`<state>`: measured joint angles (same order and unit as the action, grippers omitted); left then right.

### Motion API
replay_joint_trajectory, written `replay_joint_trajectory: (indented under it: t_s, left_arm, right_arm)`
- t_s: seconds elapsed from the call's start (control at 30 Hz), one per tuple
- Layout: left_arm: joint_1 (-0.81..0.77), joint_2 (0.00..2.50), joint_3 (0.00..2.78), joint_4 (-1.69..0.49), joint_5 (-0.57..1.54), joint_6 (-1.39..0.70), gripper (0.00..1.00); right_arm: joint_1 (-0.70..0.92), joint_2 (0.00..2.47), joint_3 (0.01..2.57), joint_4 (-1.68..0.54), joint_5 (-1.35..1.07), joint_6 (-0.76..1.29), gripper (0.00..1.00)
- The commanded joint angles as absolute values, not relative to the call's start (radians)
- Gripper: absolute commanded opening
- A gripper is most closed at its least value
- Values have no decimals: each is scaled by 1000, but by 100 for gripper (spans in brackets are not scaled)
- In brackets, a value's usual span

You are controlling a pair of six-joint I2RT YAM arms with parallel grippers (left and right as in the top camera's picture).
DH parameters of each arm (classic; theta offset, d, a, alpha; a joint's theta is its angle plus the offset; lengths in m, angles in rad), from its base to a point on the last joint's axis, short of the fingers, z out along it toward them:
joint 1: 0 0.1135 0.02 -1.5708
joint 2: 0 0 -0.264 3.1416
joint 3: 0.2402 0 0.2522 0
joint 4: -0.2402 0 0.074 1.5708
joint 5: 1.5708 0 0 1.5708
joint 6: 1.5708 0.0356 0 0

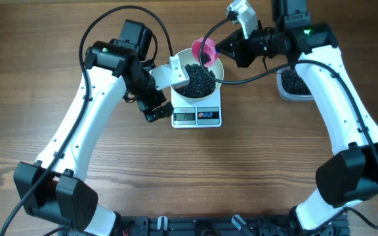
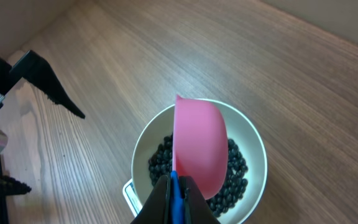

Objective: Scoop item into bowl and weigh 150g on scale

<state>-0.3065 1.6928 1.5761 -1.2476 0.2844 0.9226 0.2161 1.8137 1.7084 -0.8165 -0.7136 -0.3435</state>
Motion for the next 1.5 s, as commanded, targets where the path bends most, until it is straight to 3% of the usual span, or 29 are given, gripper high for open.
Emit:
replay_joint_trajectory:
  t_s: [0.0, 0.2, 0.23, 0.3, 0.4, 0.87, 0.97, 1.03, 1.27, 1.33, 1.4, 1.47]
  left_arm:
    - [-305, 1706, 1570, -1245, 286, 936, 100]
    - [-305, 1706, 1570, -1245, 286, 936, 100]
    - [-305, 1706, 1570, -1245, 287, 936, 100]
    - [-305, 1706, 1570, -1245, 287, 936, 100]
    - [-305, 1706, 1570, -1245, 286, 936, 100]
    - [-305, 1706, 1570, -1245, 286, 936, 100]
    - [-305, 1706, 1570, -1245, 287, 936, 100]
    - [-305, 1706, 1570, -1245, 286, 936, 100]
    - [-305, 1706, 1570, -1245, 286, 936, 100]
    - [-305, 1706, 1570, -1245, 287, 936, 100]
    - [-305, 1706, 1570, -1245, 287, 936, 100]
    - [-305, 1706, 1570, -1245, 286, 936, 100]
  right_arm:
    - [215, 1803, 1726, -823, -697, -340, 4]
    - [215, 1803, 1726, -820, -735, -389, 4]
    - [215, 1803, 1726, -817, -673, -322, 4]
    - [218, 1803, 1726, -824, -856, -495, 4]
    - [212, 1803, 1726, -813, -738, -333, 4]
    - [212, 1803, 1726, -815, -632, -308, 4]
    - [209, 1803, 1726, -818, -798, -445, 4]
    - [206, 1803, 1726, -813, -713, -341, 4]
    - [204, 1803, 1726, -807, -655, -313, 4]
    - [204, 1803, 1726, -823, -823, -471, 4]
    - [202, 1803, 1726, -821, -727, -349, 4]
    - [202, 1803, 1726, -818, -714, -390, 4]
